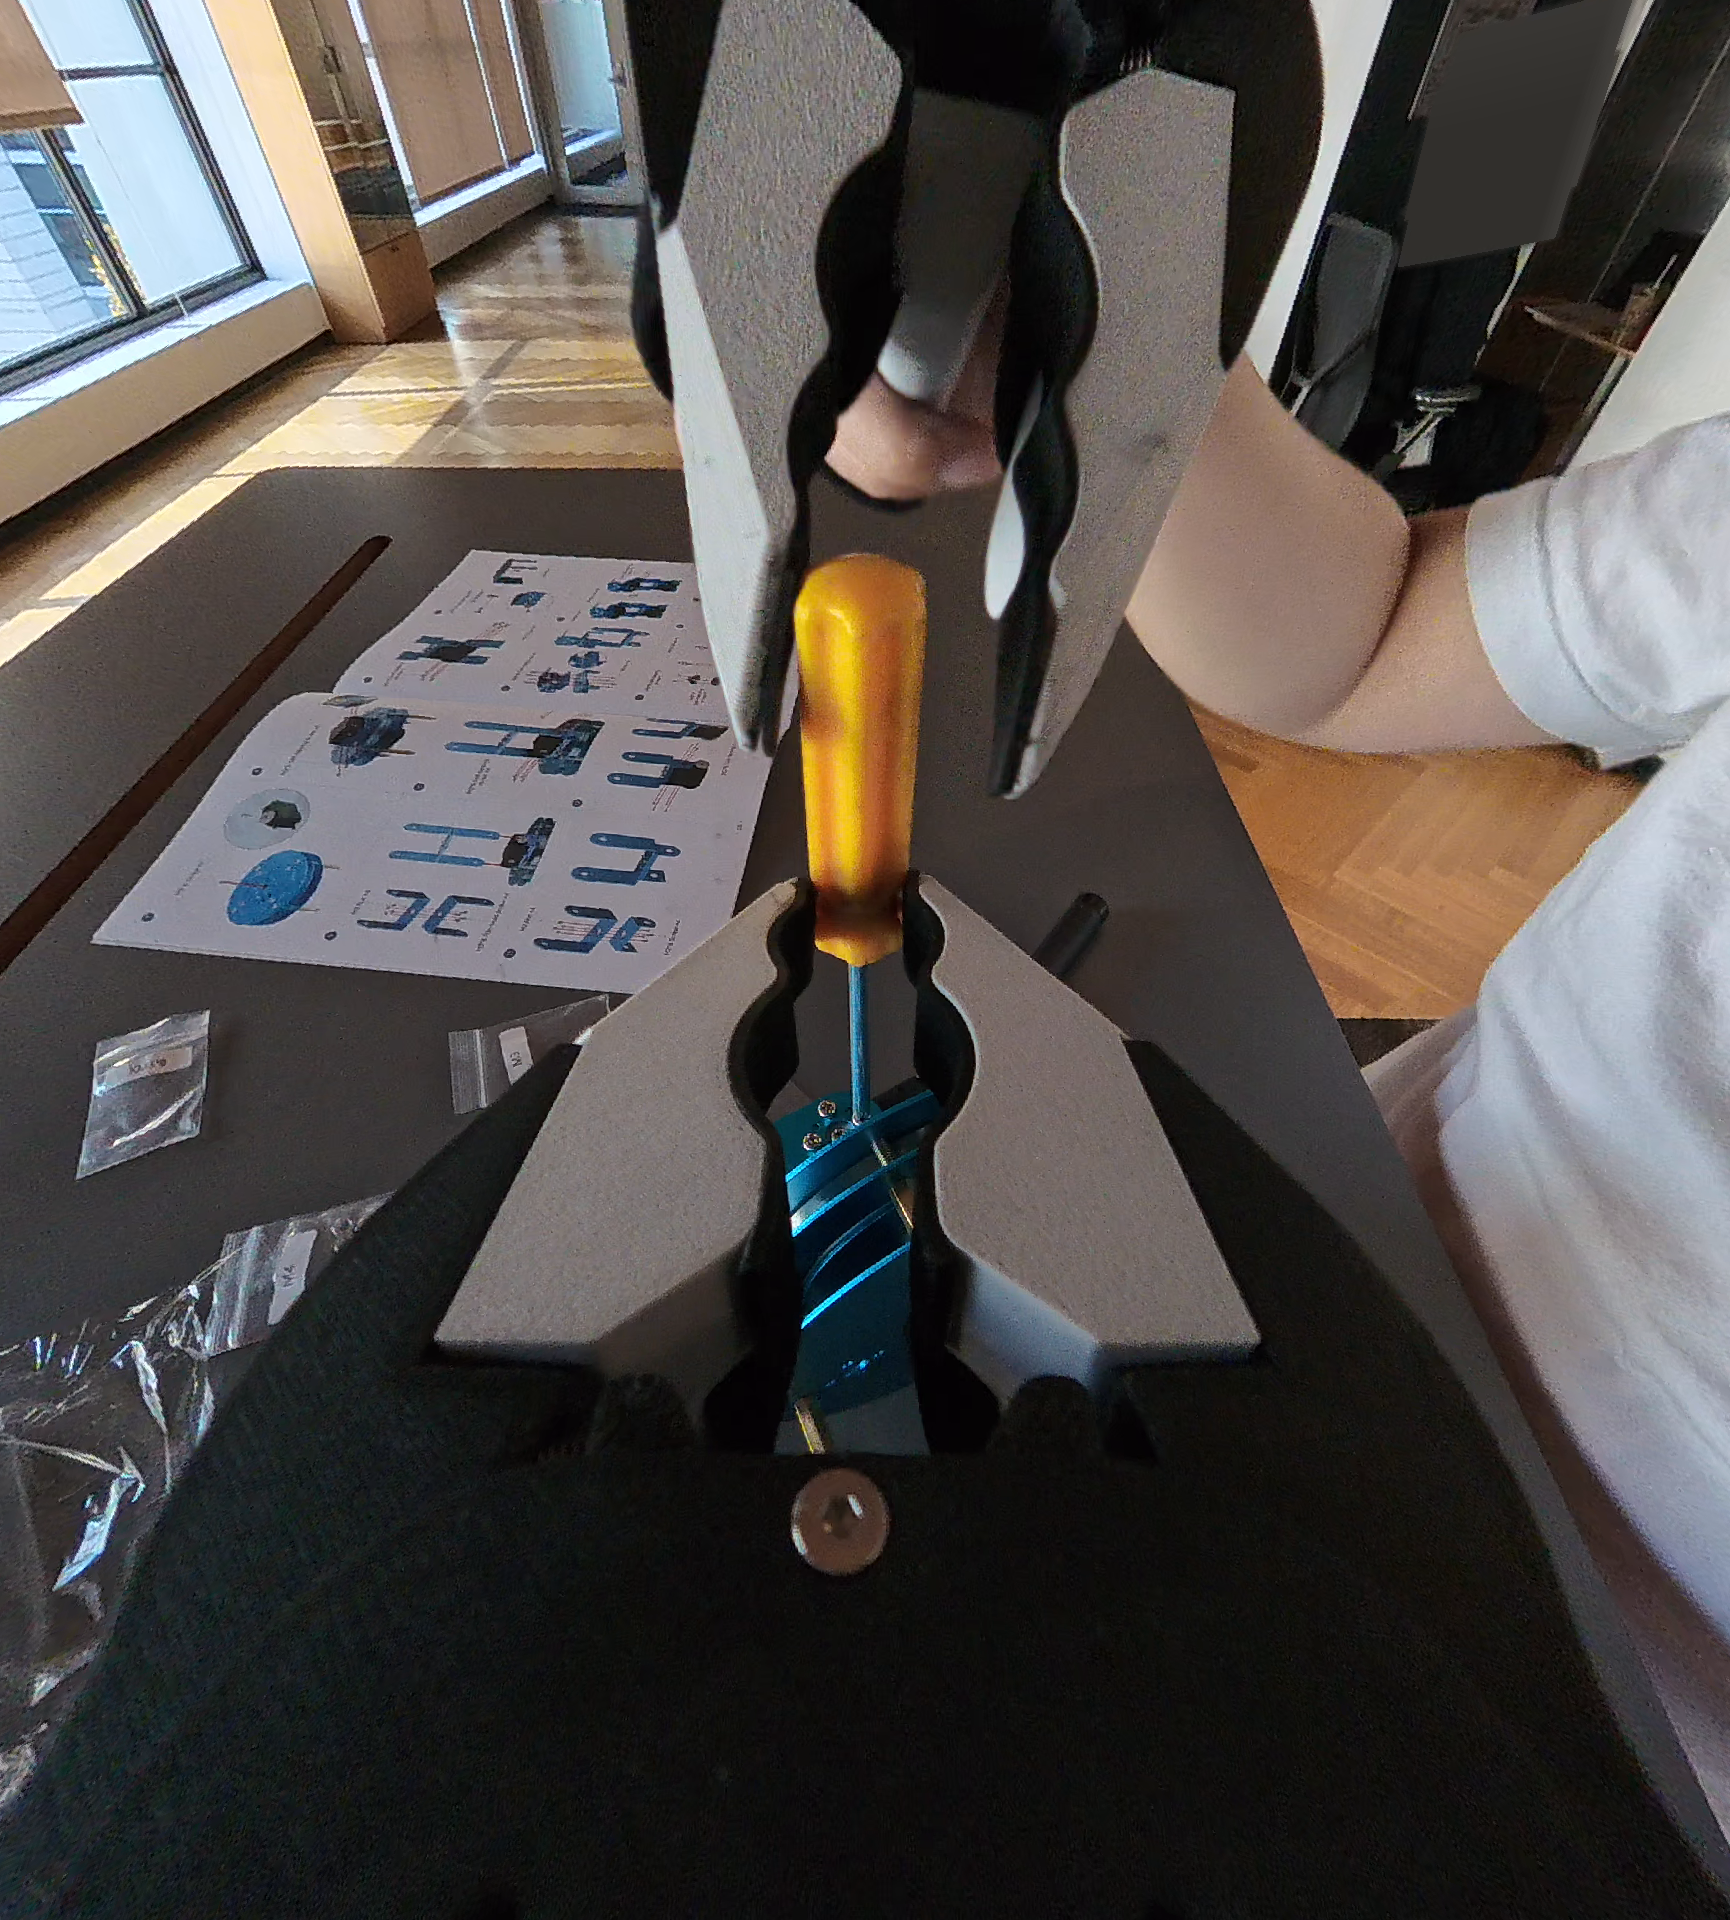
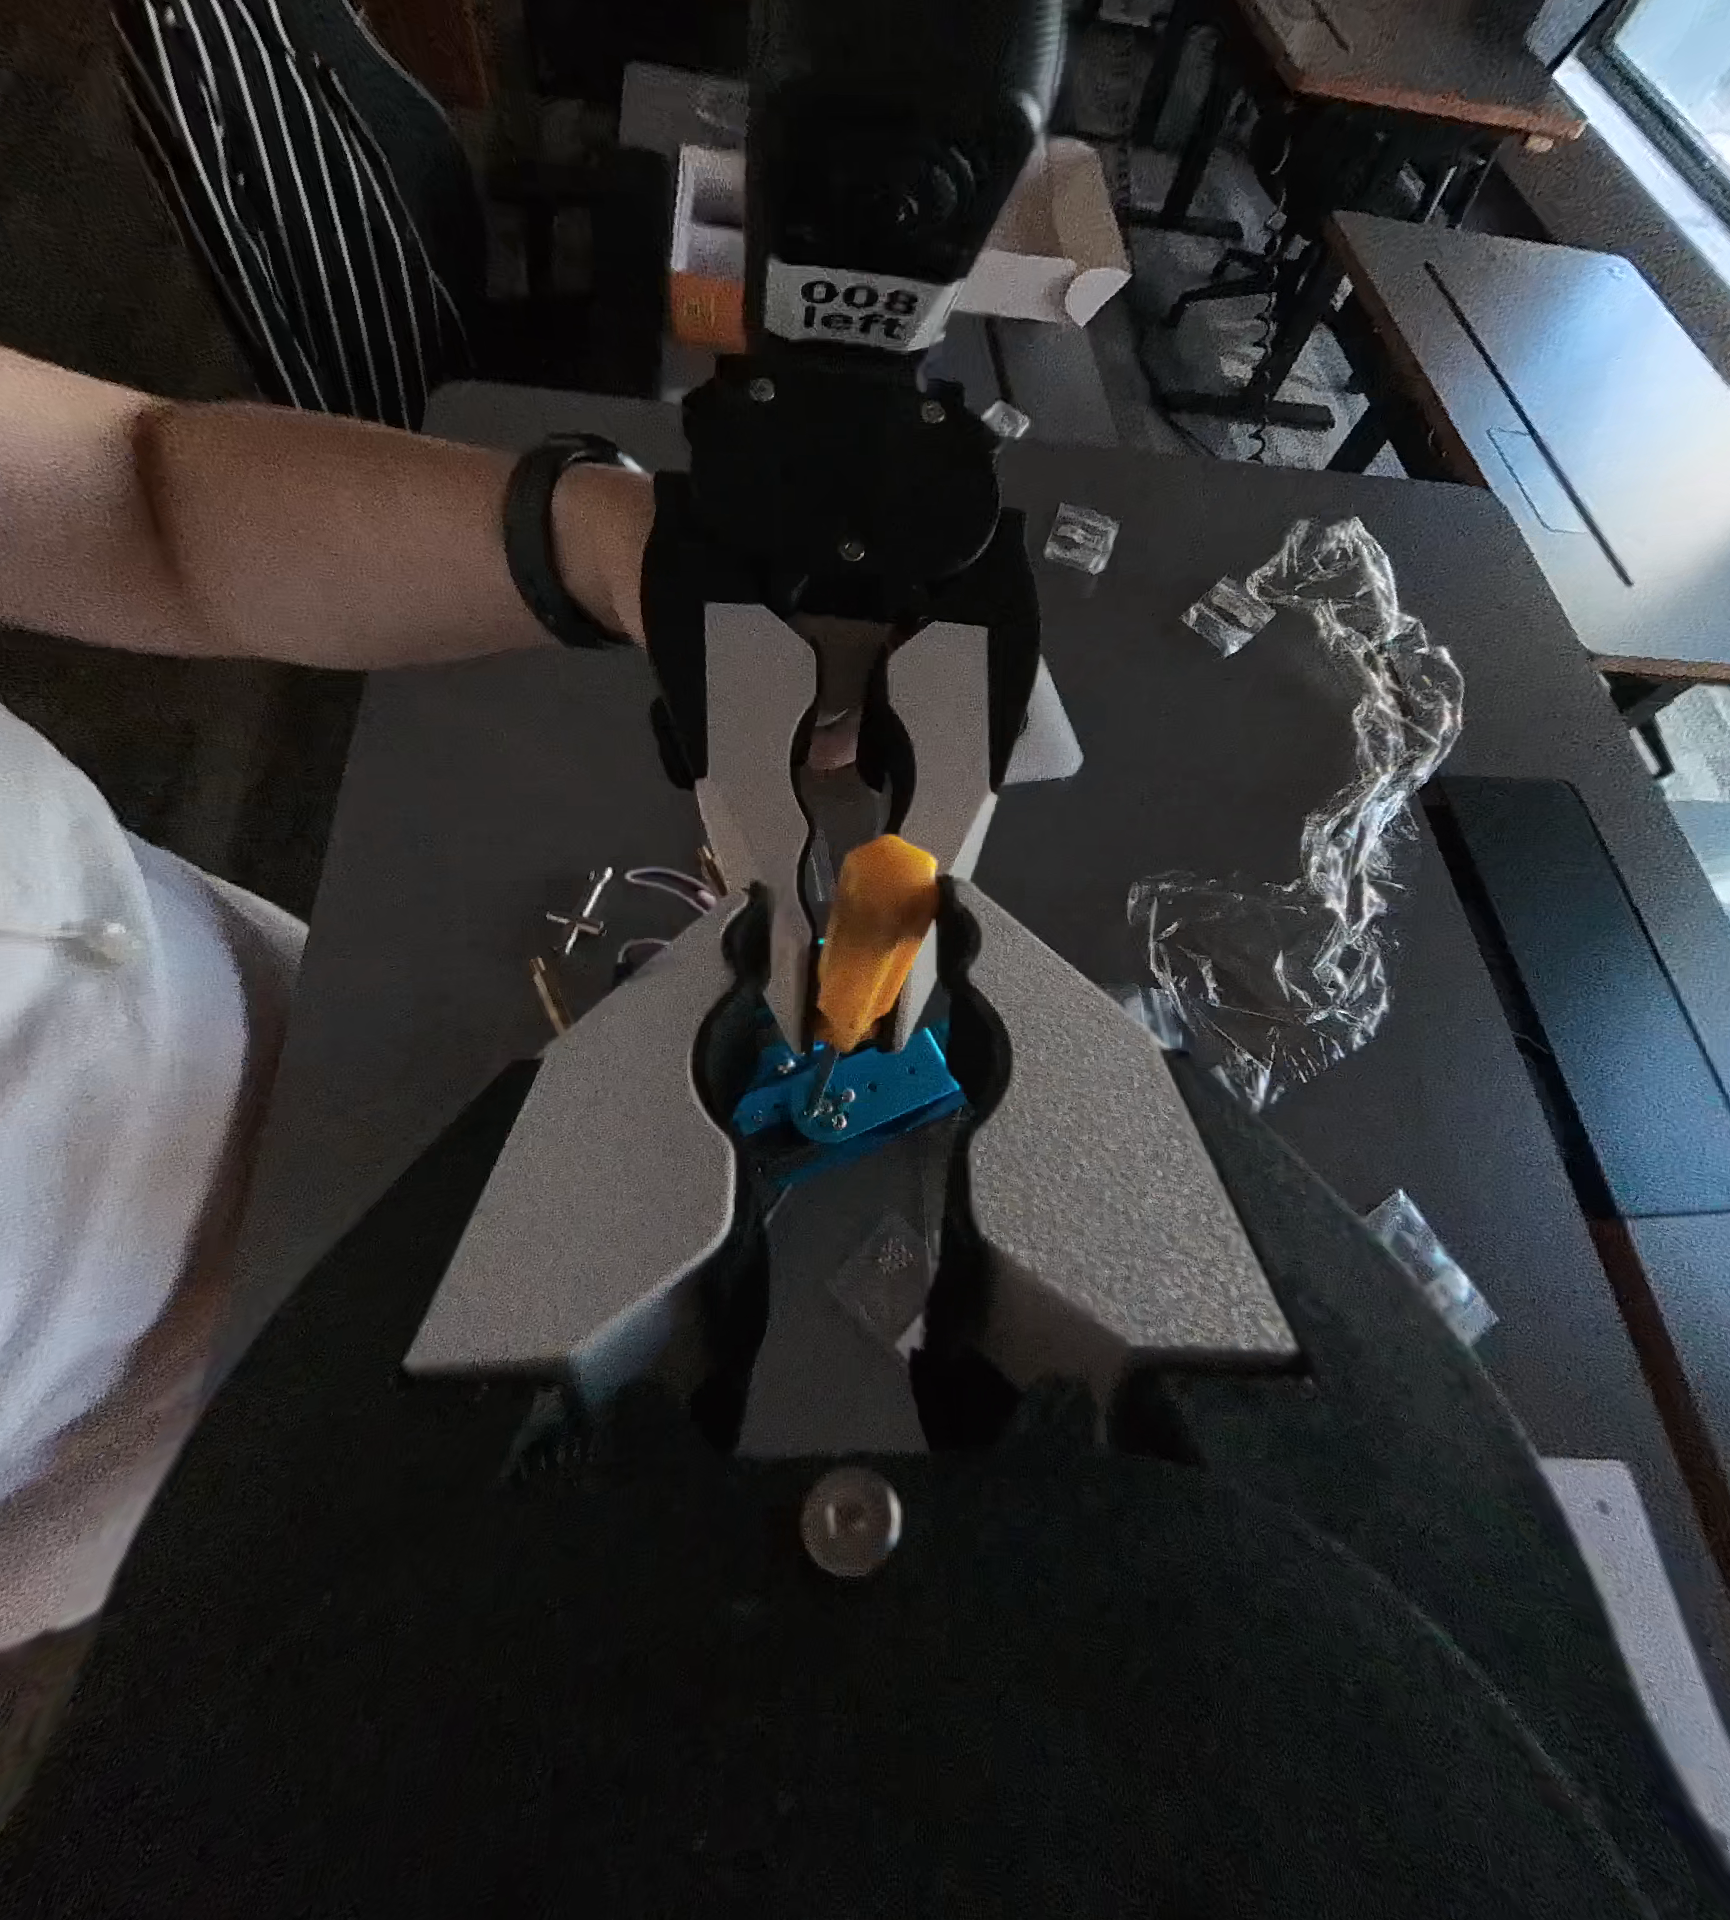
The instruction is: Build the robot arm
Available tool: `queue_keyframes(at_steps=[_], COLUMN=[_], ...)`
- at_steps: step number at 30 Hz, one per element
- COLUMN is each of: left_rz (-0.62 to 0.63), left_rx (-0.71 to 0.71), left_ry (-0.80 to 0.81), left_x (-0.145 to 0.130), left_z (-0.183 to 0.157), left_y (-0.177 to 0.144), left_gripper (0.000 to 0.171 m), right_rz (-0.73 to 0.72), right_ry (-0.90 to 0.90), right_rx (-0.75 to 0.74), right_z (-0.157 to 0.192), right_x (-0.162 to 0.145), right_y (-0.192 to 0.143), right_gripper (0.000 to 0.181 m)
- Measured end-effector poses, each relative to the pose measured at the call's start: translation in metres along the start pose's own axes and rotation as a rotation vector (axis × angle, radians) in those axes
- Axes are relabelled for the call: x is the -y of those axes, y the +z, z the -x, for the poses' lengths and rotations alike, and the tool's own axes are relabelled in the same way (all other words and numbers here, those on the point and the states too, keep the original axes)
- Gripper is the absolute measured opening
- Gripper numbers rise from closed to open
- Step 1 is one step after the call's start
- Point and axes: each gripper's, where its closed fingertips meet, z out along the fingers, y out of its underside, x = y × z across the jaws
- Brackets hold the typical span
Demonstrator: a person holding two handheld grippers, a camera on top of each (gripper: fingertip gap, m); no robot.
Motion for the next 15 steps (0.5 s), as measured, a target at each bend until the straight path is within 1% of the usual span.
queue_keyframes(at_steps=[2, 4, 7, 9, 11, 13, 15], left_rz=[0.009, 0.016, 0.019, 0.019, 0.020, 0.017, 0.010], left_rx=[-0.005, -0.006, -0.012, -0.017, -0.018, -0.023, -0.009], left_ry=[0.009, 0.018, 0.025, 0.025, 0.024, 0.014, 0.006], left_x=[-0.0001, -0.0001, -0.0006, -0.0009, -0.0009, -0.0011, -0.0006], left_z=[0.0000, -0.0004, -0.0006, -0.0008, -0.0001, 0.0002, 0.0021], left_y=[0.0008, 0.0008, 0.0008, 0.0007, -0.0002, -0.0002, 0.0000], left_gripper=[0.015, 0.015, 0.015, 0.015, 0.015, 0.015, 0.016], right_rz=[0.107, 0.206, 0.344, 0.416, 0.450, 0.460, 0.460], right_ry=[-0.152, -0.277, -0.347, -0.350, -0.315, -0.257, -0.171], right_rx=[0.052, 0.077, 0.153, 0.194, 0.214, 0.211, 0.168], right_z=[0.0037, -0.0001, -0.0010, -0.0017, -0.0021, -0.0026, -0.0051], right_x=[-0.0039, -0.0045, -0.0052, -0.0060, -0.0061, -0.0064, -0.0077], right_y=[-0.0030, -0.0043, -0.0045, -0.0047, -0.0044, -0.0037, -0.0035], right_gripper=[0.035, 0.033, 0.023, 0.022, 0.021, 0.019, 0.018])
